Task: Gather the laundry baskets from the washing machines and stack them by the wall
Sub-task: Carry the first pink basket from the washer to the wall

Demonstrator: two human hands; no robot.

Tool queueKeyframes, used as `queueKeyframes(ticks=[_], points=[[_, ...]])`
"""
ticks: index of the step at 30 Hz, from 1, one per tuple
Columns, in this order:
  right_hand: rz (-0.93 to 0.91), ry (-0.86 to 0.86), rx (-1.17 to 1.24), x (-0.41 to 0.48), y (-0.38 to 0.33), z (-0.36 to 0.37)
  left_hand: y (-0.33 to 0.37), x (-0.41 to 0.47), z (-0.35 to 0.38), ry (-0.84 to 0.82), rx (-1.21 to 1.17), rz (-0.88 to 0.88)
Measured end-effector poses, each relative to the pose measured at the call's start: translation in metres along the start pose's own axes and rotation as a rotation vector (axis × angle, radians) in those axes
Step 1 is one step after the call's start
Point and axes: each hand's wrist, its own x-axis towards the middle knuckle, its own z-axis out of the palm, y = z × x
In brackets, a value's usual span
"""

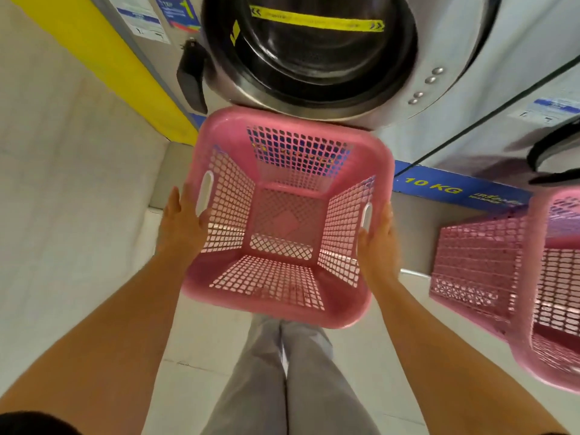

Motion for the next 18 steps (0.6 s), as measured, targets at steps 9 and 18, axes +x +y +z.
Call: queueKeyframes(ticks=[9,18], points=[[-0.044,0.167,0.069,0.009,0.016,0.022,-0.012,0.043,0.012,0.085,-0.066,0.126],[-0.113,0.2,0.013,-0.003,0.013,0.019,-0.024,0.029,0.009,0.158,-0.167,0.177]])
